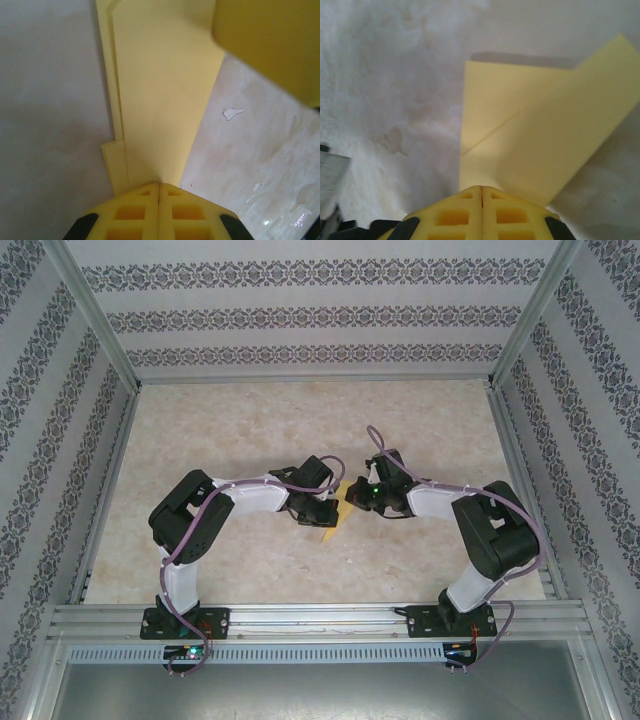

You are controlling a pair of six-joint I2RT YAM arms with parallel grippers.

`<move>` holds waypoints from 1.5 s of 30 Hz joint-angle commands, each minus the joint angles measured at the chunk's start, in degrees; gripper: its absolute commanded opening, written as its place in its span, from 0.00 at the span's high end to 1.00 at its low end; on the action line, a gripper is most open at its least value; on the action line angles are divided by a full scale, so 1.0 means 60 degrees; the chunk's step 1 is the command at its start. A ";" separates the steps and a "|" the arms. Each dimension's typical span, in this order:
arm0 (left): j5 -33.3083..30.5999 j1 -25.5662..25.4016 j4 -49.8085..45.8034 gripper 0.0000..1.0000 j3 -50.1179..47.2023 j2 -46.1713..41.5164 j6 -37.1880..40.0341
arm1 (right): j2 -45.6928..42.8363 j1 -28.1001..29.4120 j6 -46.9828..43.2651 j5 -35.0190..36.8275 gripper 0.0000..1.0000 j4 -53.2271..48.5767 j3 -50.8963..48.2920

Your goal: Fold a paper plane with a square sheet of paper (fold left side to right side)

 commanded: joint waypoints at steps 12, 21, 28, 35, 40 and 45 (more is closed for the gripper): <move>0.0523 0.0007 -0.0432 0.89 0.0011 -0.0882 -0.0439 | 0.0954 0.0019 -0.0418 0.0369 1.00 -0.0961 -0.0246; 0.1752 0.0134 0.0119 0.91 -0.0254 -0.1397 -0.0895 | 0.1294 0.0027 -0.0697 0.0510 1.00 -0.1146 -0.0189; 0.1988 0.0163 0.0603 0.92 -0.0469 -0.0925 -0.0983 | 0.1353 0.0050 -0.0763 0.0598 1.00 -0.1249 -0.0160; 0.1906 0.0350 0.0910 0.92 -0.0684 -0.0661 -0.1042 | 0.1351 0.0086 -0.0833 0.0701 1.00 -0.1409 -0.0130; 0.2115 0.0397 0.1149 0.93 -0.0866 -0.0421 -0.1097 | 0.1397 0.0092 -0.0844 0.0717 1.00 -0.1437 -0.0130; 0.2221 0.0411 0.1262 0.93 -0.0958 -0.0285 -0.1115 | 0.1427 0.0092 -0.0873 0.0752 1.00 -0.1468 -0.0101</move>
